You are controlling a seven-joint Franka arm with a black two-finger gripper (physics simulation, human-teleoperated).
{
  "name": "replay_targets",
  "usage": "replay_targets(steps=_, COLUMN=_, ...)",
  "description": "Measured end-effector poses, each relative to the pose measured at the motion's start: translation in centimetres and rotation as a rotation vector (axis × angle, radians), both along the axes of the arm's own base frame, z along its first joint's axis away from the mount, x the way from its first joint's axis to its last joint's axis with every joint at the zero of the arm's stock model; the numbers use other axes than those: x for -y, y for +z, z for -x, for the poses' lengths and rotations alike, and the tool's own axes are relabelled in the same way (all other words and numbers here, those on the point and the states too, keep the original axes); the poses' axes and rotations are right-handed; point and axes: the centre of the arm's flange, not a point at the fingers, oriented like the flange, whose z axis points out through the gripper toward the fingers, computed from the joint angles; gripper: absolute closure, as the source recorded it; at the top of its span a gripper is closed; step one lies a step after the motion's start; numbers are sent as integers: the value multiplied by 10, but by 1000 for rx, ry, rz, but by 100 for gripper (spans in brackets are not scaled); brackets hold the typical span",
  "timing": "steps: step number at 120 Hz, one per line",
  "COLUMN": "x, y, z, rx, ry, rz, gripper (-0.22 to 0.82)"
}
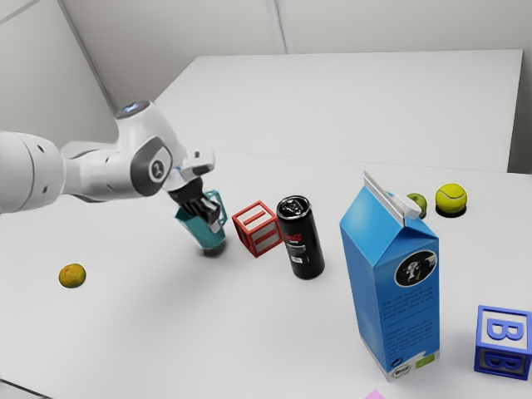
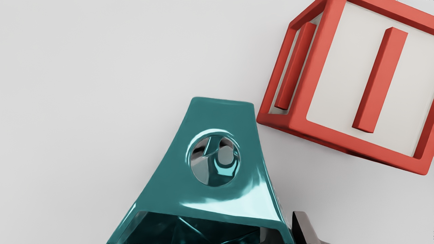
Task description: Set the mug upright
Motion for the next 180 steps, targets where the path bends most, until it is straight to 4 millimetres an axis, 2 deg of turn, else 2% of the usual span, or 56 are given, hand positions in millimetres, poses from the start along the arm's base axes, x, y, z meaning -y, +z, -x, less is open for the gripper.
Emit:
replay_targets(steps=37, x=-3, y=-7, z=-2, rx=-8, ry=122, rz=4, gripper=78)
replay_targets(steps=69, x=-2, y=-7, z=-3, rx=-10, ry=163, rz=13, gripper=61)
replay_targets(steps=107, x=14, y=-3, z=-5, rx=7, ry=165, rz=22, gripper=35)
replay_targets(steps=130, x=15, y=4, z=-6, rx=19, ry=175, rz=28, gripper=26)
replay_targets(steps=144, x=16, y=19, z=-5, rx=41, ry=177, rz=35, gripper=23)
replay_targets(steps=157, x=19, y=41, z=-4, rx=75, ry=174, rz=45, gripper=21)
replay_targets(steps=171, x=23, y=88, z=-24, rx=133, ry=161, rz=53, gripper=16)
replay_targets(steps=180, x=24, y=110, z=-38, rx=133, ry=149, rz=49, gripper=11)
